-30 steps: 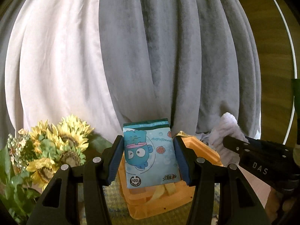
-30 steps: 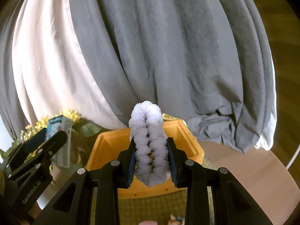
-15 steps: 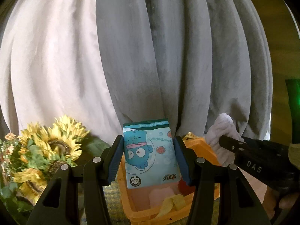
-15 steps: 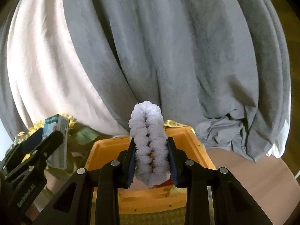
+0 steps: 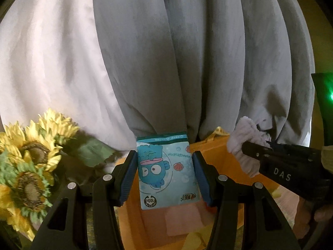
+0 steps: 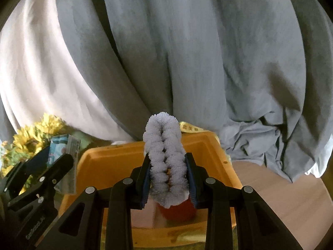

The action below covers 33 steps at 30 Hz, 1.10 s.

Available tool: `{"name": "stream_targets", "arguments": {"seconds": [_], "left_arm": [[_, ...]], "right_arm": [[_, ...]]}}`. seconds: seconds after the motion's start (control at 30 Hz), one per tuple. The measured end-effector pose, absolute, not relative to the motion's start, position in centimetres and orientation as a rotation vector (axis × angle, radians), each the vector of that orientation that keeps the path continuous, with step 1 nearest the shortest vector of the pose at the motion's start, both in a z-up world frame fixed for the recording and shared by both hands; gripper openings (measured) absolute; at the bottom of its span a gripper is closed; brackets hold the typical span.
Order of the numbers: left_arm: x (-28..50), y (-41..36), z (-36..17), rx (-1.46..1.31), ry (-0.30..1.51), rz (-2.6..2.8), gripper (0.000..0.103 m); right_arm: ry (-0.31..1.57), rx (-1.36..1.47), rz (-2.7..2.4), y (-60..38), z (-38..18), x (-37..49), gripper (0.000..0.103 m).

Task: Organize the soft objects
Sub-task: 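Lift the tissue pack and scrunchie over the orange crate with both tools, then open both tools to drop the tissue pack and scrunchie into the crate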

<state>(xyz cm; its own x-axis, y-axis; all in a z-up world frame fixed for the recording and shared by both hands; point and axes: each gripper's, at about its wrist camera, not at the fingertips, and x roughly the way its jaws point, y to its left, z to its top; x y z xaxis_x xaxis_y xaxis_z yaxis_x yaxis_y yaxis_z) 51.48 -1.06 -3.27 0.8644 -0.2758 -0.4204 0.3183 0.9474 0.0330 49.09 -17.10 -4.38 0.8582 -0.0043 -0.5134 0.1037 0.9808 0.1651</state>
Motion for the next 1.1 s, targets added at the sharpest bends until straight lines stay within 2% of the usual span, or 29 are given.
{"name": "stream_targets", "arguments": {"seconds": [0.43, 0.5, 0.57, 0.63, 0.77, 0.9, 1.1], "left_arm": [[54.7, -2.4, -6.3, 0.111, 0.531, -0.353, 0.054], [55.1, -2.7, -6.7, 0.111, 0.544, -0.357, 0.057], [55.0, -2.8, -6.7, 0.112, 0.541, -0.356, 0.063], [54.8, -2.7, -6.6, 0.114, 0.536, -0.353, 0.066], [54.3, -2.6, -6.1, 0.113, 0.527, -0.342, 0.066], [53.2, -2.2, -5.3, 0.121, 0.503, -0.336, 0.069], [50.8, -1.8, -3.7, 0.124, 0.470, -0.341, 0.071]], "right_arm": [[0.628, 0.189, -0.064, -18.4, -7.5, 52.3, 0.032], [0.638, 0.185, -0.068, -18.5, -7.8, 52.6, 0.032], [0.646, 0.182, -0.063, -18.5, -8.0, 52.8, 0.037], [0.648, 0.182, -0.066, -18.6, -8.0, 52.8, 0.050], [0.638, 0.164, -0.092, -18.6, -7.7, 52.4, 0.051], [0.615, 0.152, -0.116, -18.5, -6.7, 51.3, 0.059], [0.578, 0.125, -0.117, -18.3, -5.0, 48.8, 0.060]]}}
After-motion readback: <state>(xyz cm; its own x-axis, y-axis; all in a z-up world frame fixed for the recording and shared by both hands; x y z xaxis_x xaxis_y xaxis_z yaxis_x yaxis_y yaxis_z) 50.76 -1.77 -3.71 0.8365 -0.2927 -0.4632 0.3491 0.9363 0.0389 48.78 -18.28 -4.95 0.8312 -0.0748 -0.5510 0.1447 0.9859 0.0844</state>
